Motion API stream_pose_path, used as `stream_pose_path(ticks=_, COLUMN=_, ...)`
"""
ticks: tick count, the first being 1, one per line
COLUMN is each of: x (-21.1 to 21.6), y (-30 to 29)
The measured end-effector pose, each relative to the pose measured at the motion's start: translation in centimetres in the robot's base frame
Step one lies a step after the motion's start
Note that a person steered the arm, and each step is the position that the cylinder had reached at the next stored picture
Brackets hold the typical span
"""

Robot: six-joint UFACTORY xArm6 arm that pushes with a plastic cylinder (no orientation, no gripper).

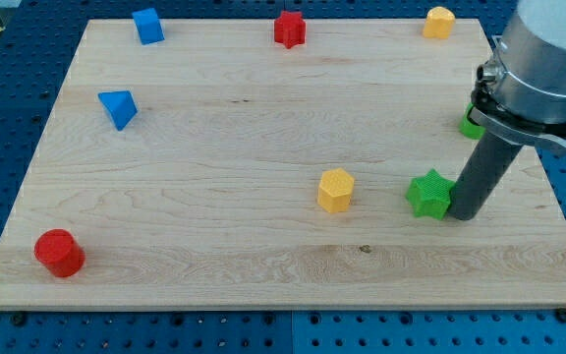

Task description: Move your arm towards bottom left

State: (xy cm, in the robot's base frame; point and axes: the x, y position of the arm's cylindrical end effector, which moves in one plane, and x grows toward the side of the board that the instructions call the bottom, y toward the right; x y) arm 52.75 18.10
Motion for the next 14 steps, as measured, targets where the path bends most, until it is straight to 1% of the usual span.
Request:
stream_pose_path(ticks=2, x=0.2, y=-2.7)
stream_pose_path(ticks=3, x=4.0, y=-2.9)
stream_pose_path(ticks=4, x=6.3, y=-6.9)
stream_pose_path(ticks=6, x=7.1, y=-20.5)
stream_pose_path(ticks=7, x=8.6, y=-25.8)
stream_pose_path(ticks=9, x=9.0, y=-27.3)
stream_pose_path(ticks=13, x=9.0, y=-36.1)
stream_pose_path(ticks=14, x=9.1, y=-42.6)
